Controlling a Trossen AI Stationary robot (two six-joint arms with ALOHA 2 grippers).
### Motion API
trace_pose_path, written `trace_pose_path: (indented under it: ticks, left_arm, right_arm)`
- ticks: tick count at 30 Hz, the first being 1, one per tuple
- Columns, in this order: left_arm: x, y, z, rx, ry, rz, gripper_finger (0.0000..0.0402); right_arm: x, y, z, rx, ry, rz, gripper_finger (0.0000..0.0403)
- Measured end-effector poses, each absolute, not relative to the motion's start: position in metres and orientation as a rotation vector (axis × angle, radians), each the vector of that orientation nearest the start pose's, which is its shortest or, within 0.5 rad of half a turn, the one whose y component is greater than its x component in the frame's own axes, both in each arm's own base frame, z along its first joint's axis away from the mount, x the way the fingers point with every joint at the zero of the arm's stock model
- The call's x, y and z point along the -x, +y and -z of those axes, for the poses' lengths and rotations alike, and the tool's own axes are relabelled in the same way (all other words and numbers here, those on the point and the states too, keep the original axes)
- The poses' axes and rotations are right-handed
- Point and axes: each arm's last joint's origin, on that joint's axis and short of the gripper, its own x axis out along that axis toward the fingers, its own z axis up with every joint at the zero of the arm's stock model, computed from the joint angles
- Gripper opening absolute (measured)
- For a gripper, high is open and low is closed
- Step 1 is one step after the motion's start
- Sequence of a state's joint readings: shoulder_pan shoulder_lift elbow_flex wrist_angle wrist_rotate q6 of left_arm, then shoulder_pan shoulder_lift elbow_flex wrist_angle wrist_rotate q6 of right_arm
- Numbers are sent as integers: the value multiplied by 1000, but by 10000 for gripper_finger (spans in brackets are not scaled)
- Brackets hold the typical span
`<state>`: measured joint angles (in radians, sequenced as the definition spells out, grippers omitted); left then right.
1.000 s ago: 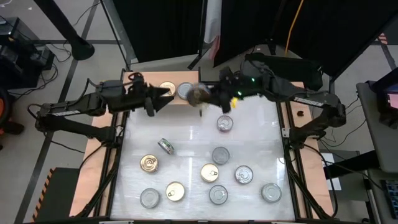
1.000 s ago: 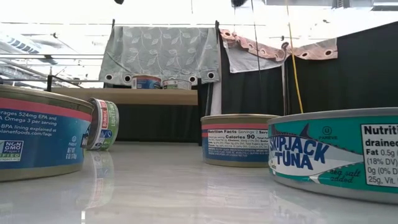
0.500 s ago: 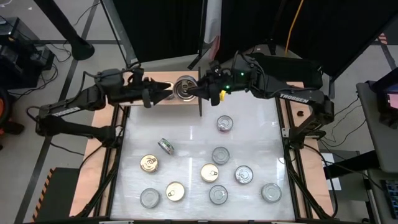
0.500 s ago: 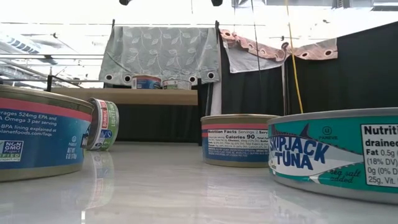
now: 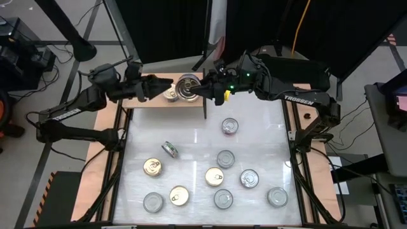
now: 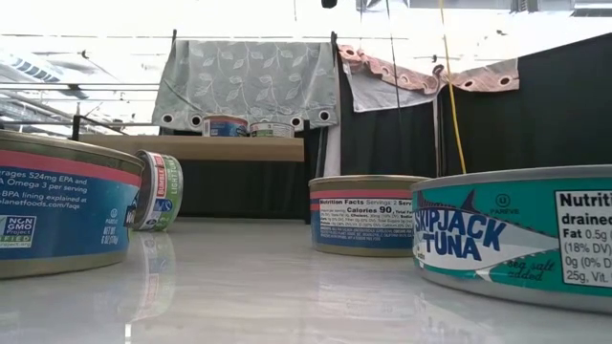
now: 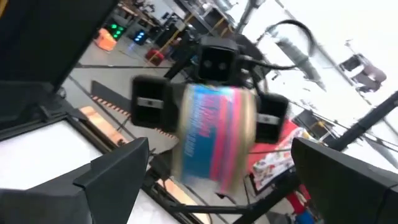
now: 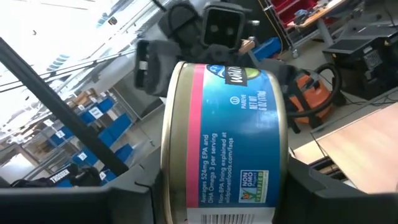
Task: Stack canned seafood by type on shelf
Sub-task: Stack the blue pink tuna can on top of the blue pink tuna can on the shelf
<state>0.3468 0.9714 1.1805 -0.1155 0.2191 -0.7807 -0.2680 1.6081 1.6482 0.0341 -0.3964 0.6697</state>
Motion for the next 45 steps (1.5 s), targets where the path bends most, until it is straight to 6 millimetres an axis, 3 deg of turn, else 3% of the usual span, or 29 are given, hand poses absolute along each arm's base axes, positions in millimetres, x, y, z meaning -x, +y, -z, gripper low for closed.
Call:
trace_pose_path:
  ticks: [13,17,21,24,33,39,45]
  left_arm:
    - [-218,71,-430,747,-101,-3,384]
    - [-220,72,-428,740,-93,-7,336]
    - [-220,72,-428,705,-98,-8,259]
    - [-217,77,-430,696,-123,-31,201]
    - [-180,116,-461,712,-251,-141,198]
    - [-154,153,-438,893,-140,-410,198]
    - [-137,172,-378,1200,161,-552,198]
  right_arm:
    - [-359,-88,-441,-668,-15,-142,182]
    - [-358,-90,-442,-648,-20,-137,182]
    - [-357,-94,-441,-660,-15,-126,185]
    - [-356,-96,-440,-650,-9,-117,198]
    - [-344,-113,-450,-684,-63,-75,301]
    - [-335,-121,-452,-644,-65,-41,339]
    - [-332,-126,-454,-631,-69,-24,340]
